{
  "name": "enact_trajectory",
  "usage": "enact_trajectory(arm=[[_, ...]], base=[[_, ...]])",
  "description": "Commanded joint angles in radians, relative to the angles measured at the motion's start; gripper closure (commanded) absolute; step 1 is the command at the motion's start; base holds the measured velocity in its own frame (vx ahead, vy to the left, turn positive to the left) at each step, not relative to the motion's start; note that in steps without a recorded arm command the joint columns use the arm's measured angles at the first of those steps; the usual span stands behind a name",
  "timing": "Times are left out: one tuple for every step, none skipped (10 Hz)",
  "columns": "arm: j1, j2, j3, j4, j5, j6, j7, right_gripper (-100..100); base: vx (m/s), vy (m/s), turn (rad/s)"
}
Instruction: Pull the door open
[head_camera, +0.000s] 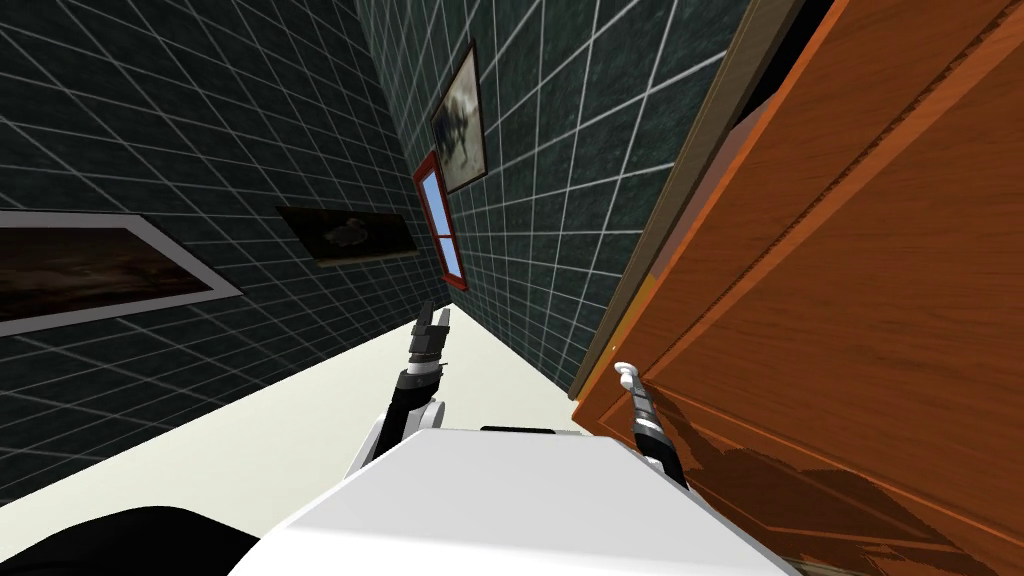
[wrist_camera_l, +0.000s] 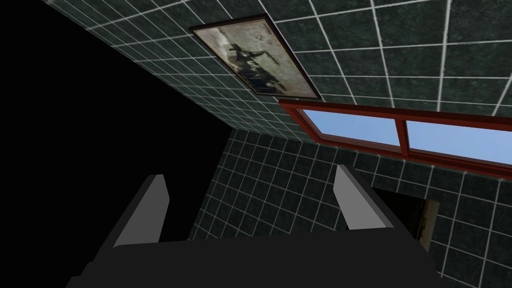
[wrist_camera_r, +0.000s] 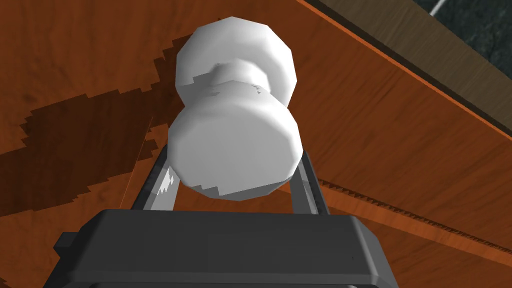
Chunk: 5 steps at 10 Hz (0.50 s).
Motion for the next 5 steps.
enact_trajectory(arm=[[-0.001, 0.005, -0.005, 0.000, 0.000, 0.002, -0.039, 100], [-0.005, 0.011, -0.014, -0.001, 0.000, 0.006, -0.073, 100], [-0.005, 0.011, -0.014, -0.001, 0.000, 0.006, -0.079, 100], [-0.009, 0.017, -0.024, -0.003, 0.000, 0.010, -0.119, 100], [-0.013, 0.023, -0.033, -0.004, 0.000, 0.014, -0.145, 100]], base=[[-0.046, -0.024, 0.044], [-0.047, -0.014, 0.060], [-0.037, -0.012, 0.033], [-0.037, -0.013, 0.045], [-0.056, -0.021, 0.096]])
